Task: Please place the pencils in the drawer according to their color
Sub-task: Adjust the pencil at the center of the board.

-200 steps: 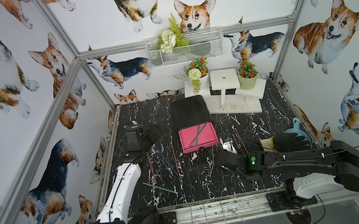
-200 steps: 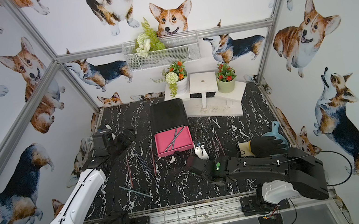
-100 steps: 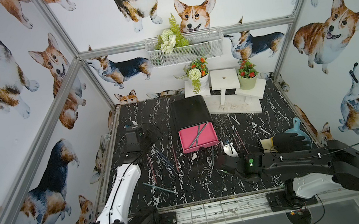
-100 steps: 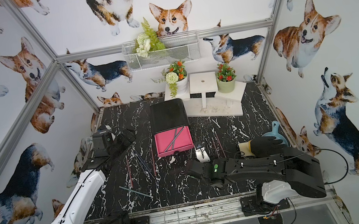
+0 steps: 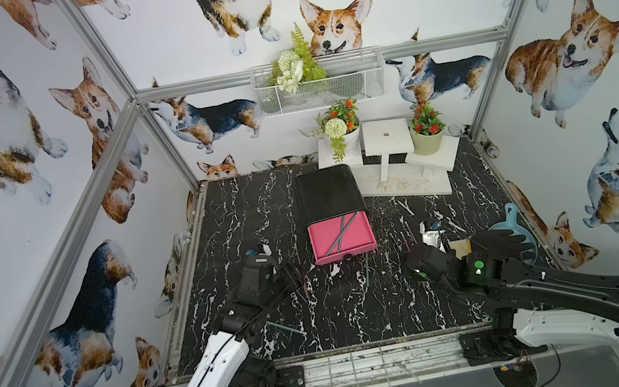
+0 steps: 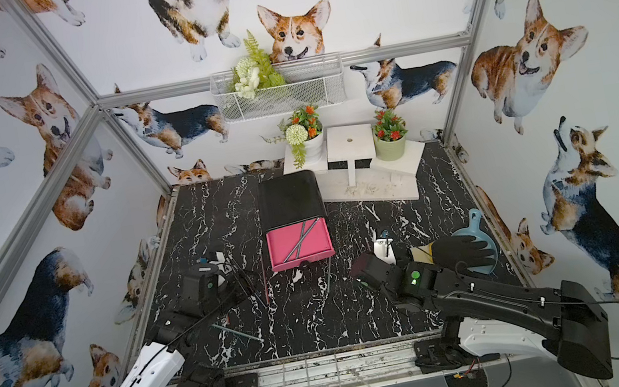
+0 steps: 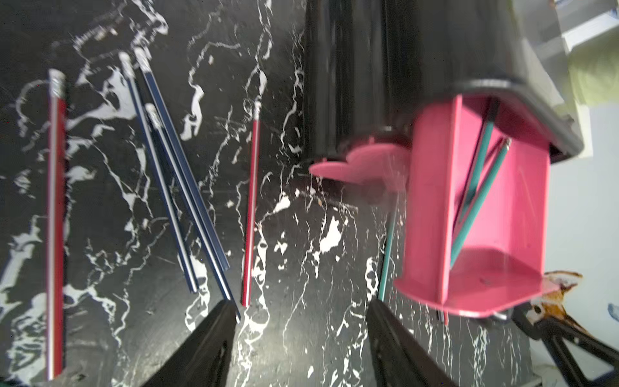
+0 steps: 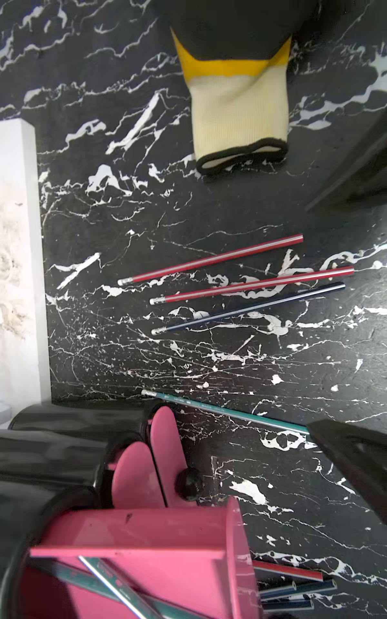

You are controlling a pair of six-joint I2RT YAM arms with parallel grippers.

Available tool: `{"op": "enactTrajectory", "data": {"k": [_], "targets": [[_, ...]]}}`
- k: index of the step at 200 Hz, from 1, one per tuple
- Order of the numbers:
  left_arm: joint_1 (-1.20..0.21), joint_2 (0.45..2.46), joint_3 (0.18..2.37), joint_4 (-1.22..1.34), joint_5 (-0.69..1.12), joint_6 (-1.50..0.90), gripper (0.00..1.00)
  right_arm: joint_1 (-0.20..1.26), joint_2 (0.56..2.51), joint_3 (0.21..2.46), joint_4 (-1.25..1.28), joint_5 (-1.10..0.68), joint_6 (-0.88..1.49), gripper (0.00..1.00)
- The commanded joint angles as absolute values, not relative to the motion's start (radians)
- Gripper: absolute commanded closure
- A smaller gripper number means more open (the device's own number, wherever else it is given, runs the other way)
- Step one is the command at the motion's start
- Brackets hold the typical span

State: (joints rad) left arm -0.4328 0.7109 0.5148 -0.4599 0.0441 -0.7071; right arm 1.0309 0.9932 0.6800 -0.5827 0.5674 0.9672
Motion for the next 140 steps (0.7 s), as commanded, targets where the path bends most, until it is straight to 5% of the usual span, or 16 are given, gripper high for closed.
{"op": "enactTrajectory", "data": {"k": [1, 24, 71, 140], "targets": [[-0.525, 0.628, 0.461, -0.441, 0.004, -0.739, 0.40, 1.002, 0.983, 0.674, -0.614, 0.471, 0.996, 0.00], [-0.645, 0.567, 0.410, -0.430, -0.054, -0.755, 0.45, 0.968, 0.996, 0.680, -0.593, 0.356, 1.020, 0.04], [-0.684, 0.692, 0.396, -0.318, -0.030, -0.755, 0.46, 0.934, 1.140, 0.666, -0.395, 0.030, 1.106, 0.47], [-0.685, 0.725, 0.423, -0.253, -0.011, -0.692, 0.48, 0.813, 1.394, 0.491, 0.269, -0.231, 1.378, 0.59]]}}
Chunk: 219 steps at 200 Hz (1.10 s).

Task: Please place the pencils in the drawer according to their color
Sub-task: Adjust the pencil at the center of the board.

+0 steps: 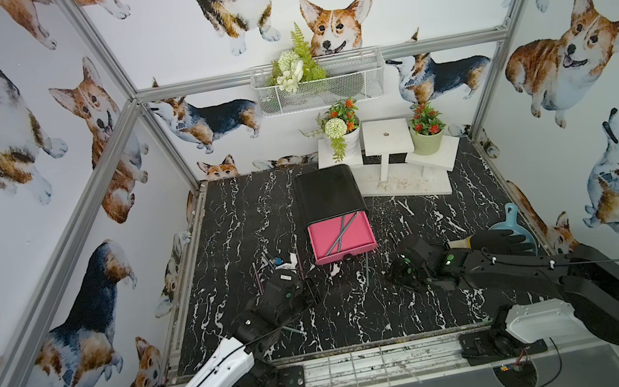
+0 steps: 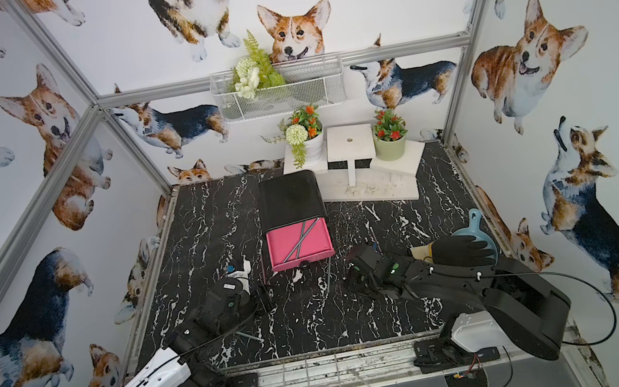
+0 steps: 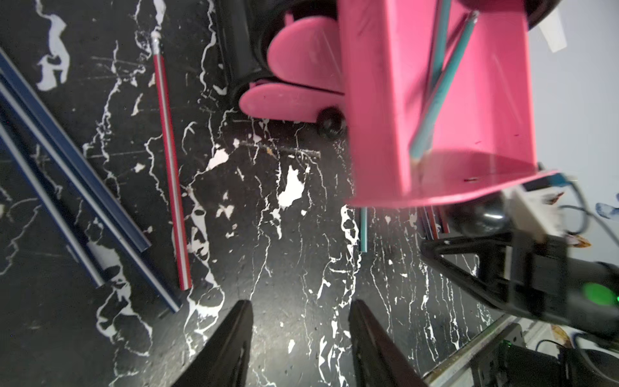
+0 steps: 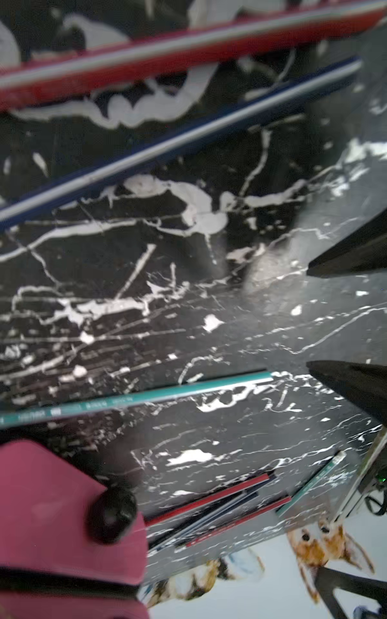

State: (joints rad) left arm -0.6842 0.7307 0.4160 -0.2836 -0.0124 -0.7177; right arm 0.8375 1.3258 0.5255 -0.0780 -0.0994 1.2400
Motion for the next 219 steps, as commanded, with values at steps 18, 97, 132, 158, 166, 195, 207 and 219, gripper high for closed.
{"op": "enactTrajectory", "data": {"k": [18, 97, 132, 158, 166, 195, 207, 219], "targets": [[-0.684, 0.723, 0.415, -0.253, -0.026, -0.702, 0.48, 0.812, 1.472, 0.552, 0.266, -0.262, 1.378, 0.61], [-0.685, 0.708, 0.397, -0.282, -0.084, -0.719, 0.47, 0.810, 1.490, 0.540, 0.391, -0.219, 1.479, 0.70], [-0.684, 0.720, 0.398, -0.282, -0.084, -0.718, 0.47, 0.810, 1.552, 0.540, 0.475, -0.233, 1.527, 0.81], [-0.684, 0.718, 0.398, -0.288, -0.084, -0.721, 0.47, 0.811, 1.623, 0.526, 0.597, -0.249, 1.586, 0.83], [-0.685, 0.718, 0.397, -0.293, -0.086, -0.721, 0.47, 0.810, 1.644, 0.529, 0.619, -0.257, 1.599, 0.85], [-0.684, 0.708, 0.393, -0.300, -0.090, -0.725, 0.47, 0.813, 1.714, 0.529, 0.710, -0.271, 1.643, 0.89], [-0.685, 0.705, 0.393, -0.301, -0.093, -0.726, 0.47, 0.813, 1.738, 0.532, 0.735, -0.278, 1.651, 0.90], [-0.684, 0.704, 0.391, -0.304, -0.095, -0.729, 0.47, 0.816, 1.752, 0.534, 0.735, -0.278, 1.658, 0.90]]}}
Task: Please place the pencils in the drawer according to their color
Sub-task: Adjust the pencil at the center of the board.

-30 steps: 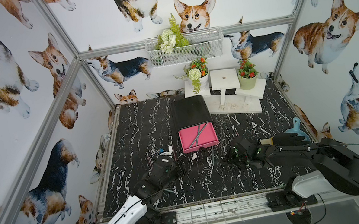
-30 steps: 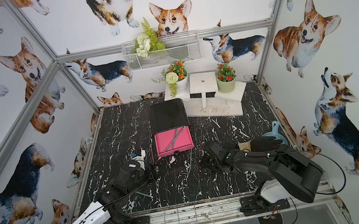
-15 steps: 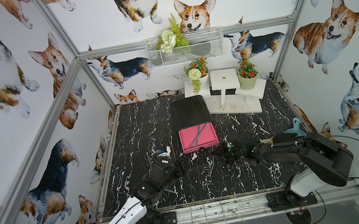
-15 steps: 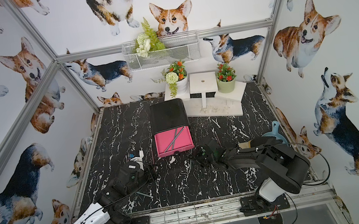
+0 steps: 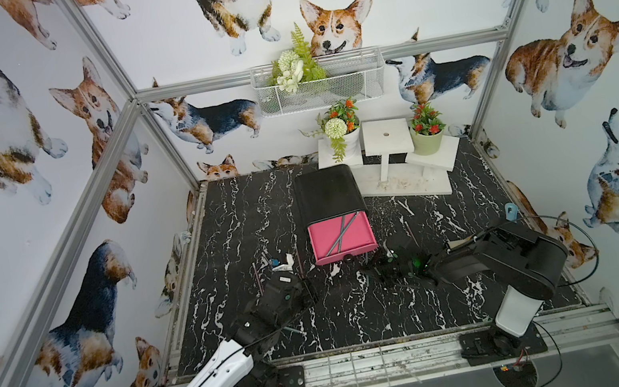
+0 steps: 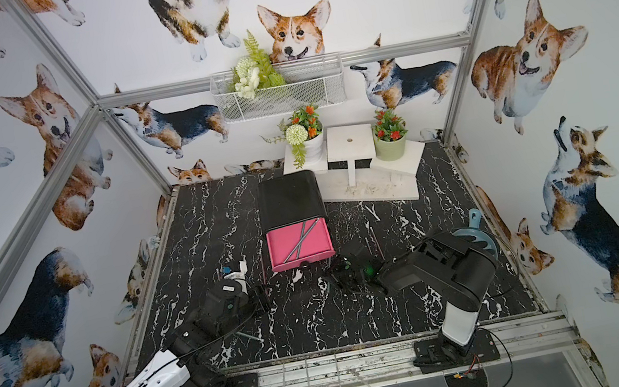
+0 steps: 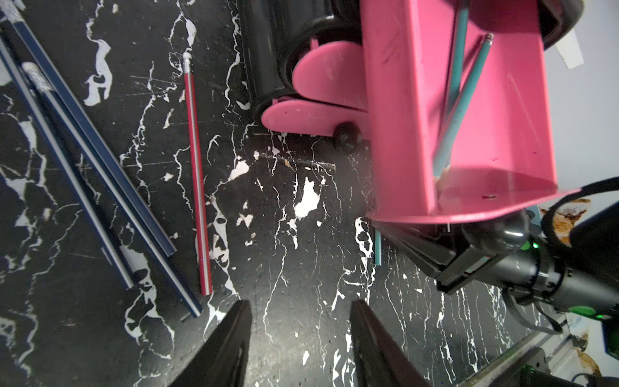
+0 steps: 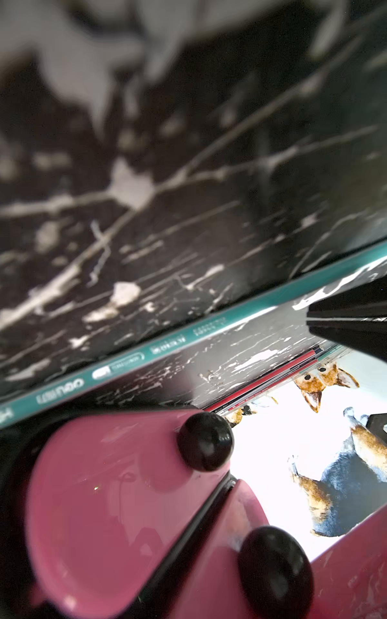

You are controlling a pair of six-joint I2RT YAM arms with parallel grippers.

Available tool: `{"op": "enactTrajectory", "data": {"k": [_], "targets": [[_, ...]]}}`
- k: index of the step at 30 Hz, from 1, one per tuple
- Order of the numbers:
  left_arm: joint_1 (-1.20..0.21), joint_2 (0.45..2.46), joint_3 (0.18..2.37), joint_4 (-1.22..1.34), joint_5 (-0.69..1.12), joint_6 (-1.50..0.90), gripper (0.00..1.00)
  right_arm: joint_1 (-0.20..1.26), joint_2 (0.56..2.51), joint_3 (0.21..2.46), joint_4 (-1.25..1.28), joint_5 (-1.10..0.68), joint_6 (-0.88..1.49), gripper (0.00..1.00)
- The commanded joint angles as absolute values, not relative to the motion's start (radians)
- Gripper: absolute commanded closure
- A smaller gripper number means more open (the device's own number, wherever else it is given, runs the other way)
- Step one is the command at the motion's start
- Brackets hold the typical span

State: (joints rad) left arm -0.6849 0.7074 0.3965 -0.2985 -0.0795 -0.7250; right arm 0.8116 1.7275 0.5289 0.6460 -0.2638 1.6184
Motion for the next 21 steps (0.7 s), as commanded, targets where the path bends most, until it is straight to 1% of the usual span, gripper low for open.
{"op": "enactTrajectory", "data": {"k": [1, 5, 7, 10, 13, 15, 17, 19, 21], "targets": [[-0.684, 0.703, 0.392, -0.304, -0.095, -0.729, 0.47, 0.817, 1.753, 0.534, 0.735, -0.278, 1.659, 0.90], [-0.685, 0.704, 0.393, -0.305, -0.098, -0.730, 0.47, 0.818, 1.734, 0.530, 0.634, -0.263, 1.660, 0.93], [-0.685, 0.704, 0.395, -0.307, -0.100, -0.730, 0.47, 0.818, 1.673, 0.522, 0.505, -0.231, 1.635, 0.94], [-0.685, 0.704, 0.396, -0.308, -0.102, -0.730, 0.47, 0.818, 1.524, 0.559, 0.169, -0.150, 1.546, 0.94], [-0.684, 0.705, 0.397, -0.304, -0.104, -0.731, 0.47, 0.818, 1.388, 0.634, -0.158, -0.022, 1.443, 0.93], [-0.684, 0.709, 0.397, -0.299, -0.107, -0.732, 0.47, 0.817, 1.313, 0.669, -0.292, 0.051, 1.388, 0.89], [-0.685, 0.713, 0.396, -0.298, -0.109, -0.733, 0.47, 0.809, 1.273, 0.667, -0.293, 0.043, 1.360, 0.86], [-0.684, 0.720, 0.400, -0.296, -0.109, -0.731, 0.47, 0.808, 1.267, 0.653, -0.249, 0.008, 1.362, 0.86], [-0.685, 0.725, 0.405, -0.299, -0.110, -0.727, 0.47, 0.808, 1.277, 0.604, -0.131, -0.039, 1.396, 0.88]]}}
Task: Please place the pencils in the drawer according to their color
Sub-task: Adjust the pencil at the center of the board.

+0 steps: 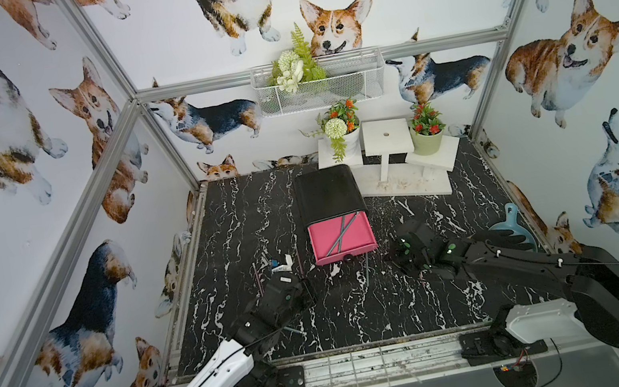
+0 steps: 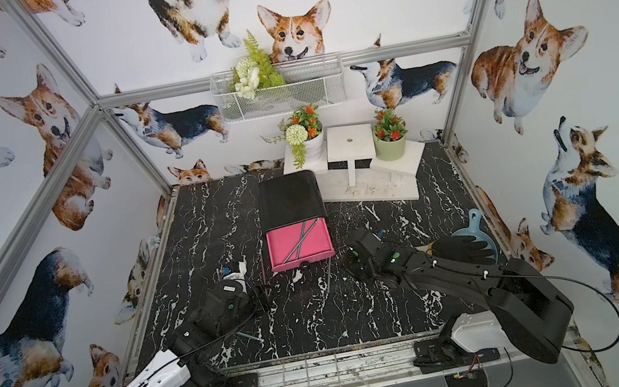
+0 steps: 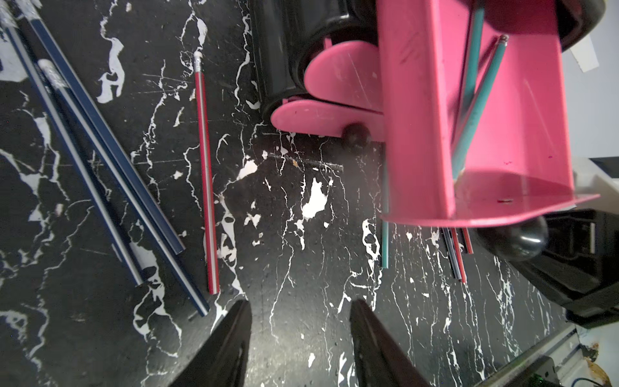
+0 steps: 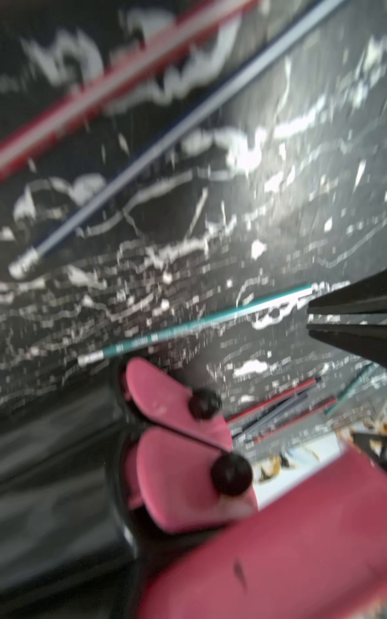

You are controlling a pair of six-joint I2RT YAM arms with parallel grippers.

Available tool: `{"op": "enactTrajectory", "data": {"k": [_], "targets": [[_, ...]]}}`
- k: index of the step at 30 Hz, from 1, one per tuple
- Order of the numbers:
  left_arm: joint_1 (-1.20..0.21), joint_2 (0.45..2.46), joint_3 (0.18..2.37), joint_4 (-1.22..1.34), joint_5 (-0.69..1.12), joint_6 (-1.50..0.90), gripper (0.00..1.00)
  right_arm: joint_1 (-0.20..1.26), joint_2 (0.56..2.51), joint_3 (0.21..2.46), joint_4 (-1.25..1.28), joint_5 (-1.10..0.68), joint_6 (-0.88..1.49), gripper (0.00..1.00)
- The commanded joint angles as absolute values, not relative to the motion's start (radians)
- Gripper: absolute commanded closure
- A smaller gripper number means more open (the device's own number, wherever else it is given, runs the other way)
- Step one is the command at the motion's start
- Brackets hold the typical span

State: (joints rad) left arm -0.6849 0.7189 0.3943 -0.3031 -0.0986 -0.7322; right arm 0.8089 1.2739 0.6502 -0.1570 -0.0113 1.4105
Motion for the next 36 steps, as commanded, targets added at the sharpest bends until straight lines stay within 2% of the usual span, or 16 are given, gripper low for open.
{"op": "enactTrajectory", "data": {"k": [1, 4, 15, 28, 36], "targets": [[-0.684, 0.727, 0.406, -0.299, -0.110, -0.726, 0.47, 0.808, 1.284, 0.582, -0.078, -0.052, 1.410, 0.90], [-0.684, 0.727, 0.404, -0.299, -0.111, -0.726, 0.47, 0.808, 1.323, 0.535, 0.085, -0.100, 1.438, 0.92], [-0.684, 0.715, 0.392, -0.308, -0.115, -0.732, 0.47, 0.815, 1.501, 0.622, 0.249, -0.188, 1.431, 0.94], [-0.684, 0.704, 0.387, -0.318, -0.120, -0.730, 0.47, 0.827, 1.641, 0.668, 0.296, -0.204, 1.478, 0.95], [-0.684, 0.701, 0.386, -0.324, -0.124, -0.731, 0.47, 0.829, 1.662, 0.650, 0.246, -0.182, 1.491, 0.97]]}}
